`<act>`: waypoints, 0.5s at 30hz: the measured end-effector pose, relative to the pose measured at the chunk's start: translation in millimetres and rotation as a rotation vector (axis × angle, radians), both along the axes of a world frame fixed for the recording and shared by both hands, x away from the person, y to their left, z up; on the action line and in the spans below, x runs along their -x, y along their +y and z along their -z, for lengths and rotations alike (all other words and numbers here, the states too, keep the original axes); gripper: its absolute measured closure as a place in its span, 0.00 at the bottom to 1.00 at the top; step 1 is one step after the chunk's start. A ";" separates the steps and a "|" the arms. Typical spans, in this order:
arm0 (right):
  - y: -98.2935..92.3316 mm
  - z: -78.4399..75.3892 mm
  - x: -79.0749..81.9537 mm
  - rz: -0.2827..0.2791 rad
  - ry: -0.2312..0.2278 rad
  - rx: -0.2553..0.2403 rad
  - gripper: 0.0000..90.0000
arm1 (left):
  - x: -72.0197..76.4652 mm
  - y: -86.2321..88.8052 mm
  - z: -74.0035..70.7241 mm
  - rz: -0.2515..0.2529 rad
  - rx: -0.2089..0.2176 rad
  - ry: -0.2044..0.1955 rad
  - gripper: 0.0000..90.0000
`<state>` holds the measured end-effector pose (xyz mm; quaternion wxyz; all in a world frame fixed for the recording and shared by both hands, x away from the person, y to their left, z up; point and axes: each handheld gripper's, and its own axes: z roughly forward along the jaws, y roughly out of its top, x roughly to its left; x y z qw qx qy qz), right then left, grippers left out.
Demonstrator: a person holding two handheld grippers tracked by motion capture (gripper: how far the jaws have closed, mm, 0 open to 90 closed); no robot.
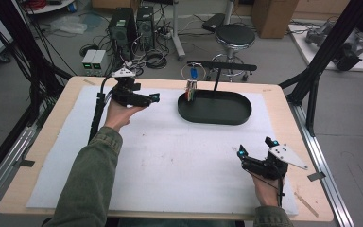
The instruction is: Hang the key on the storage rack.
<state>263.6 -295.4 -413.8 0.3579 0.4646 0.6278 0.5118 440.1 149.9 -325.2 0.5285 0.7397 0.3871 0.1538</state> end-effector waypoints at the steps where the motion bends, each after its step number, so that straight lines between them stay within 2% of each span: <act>1: 0.1 0.0 0.0 0.000 0.001 -0.002 0.00 | 1.7 1.8 0.6 -0.004 0.000 0.000 0.02; 12: 1.1 0.3 0.2 0.001 0.009 -0.007 0.01 | 19.5 13.4 4.0 -0.023 -0.022 -0.033 0.02; 15: 1.1 0.5 -0.2 -0.003 0.009 0.001 0.00 | 22.7 16.8 8.4 -0.032 -0.030 -0.027 0.02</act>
